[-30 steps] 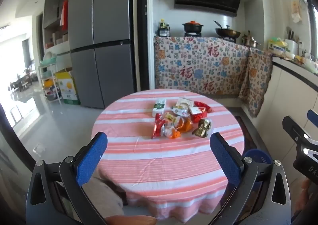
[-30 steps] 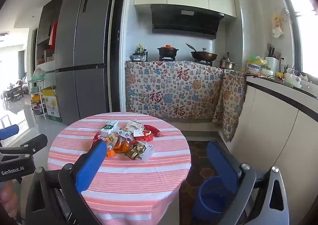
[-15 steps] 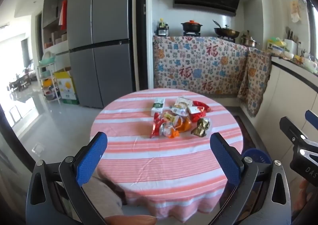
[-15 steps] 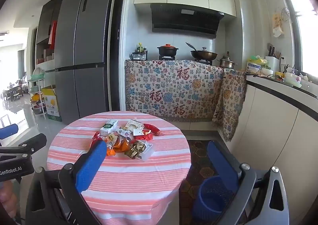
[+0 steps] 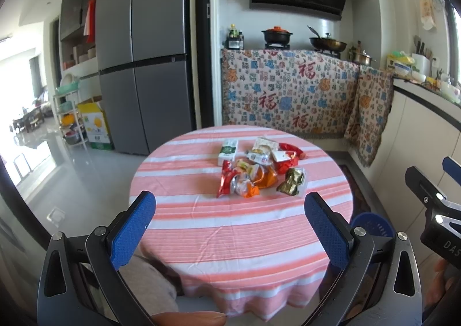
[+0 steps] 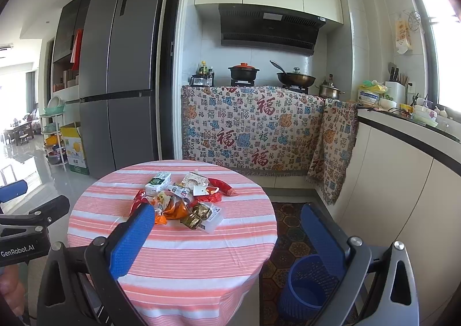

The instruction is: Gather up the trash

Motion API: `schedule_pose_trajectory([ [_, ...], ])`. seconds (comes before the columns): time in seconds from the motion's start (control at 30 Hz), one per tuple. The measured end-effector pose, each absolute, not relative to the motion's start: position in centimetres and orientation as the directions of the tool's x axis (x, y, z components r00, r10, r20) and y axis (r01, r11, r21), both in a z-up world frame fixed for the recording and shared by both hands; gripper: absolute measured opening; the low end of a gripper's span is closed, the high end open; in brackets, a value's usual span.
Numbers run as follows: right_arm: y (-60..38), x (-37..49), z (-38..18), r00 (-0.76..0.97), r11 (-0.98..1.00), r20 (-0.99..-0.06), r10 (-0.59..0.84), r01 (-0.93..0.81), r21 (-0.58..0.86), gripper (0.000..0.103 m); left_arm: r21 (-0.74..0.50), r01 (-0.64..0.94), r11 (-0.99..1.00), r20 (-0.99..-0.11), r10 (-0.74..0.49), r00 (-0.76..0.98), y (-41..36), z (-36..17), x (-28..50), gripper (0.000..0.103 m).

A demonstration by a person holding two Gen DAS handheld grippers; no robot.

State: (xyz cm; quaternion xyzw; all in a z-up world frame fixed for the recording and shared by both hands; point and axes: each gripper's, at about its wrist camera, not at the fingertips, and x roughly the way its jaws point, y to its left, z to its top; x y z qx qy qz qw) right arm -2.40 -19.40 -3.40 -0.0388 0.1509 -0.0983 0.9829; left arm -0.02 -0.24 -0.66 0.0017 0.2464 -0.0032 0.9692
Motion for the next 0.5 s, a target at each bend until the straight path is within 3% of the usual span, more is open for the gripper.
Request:
schedule_pose_trajectory([
  [0.5, -18.74, -1.88, -3.12, 0.931, 0.975, -0.294, -0.216, 0.19, -0.114, 0.103, 0.002, 0.004, 1.0, -0.482, -0.003, 0.876, -0.45, -1.47, 0.26, 0.103],
])
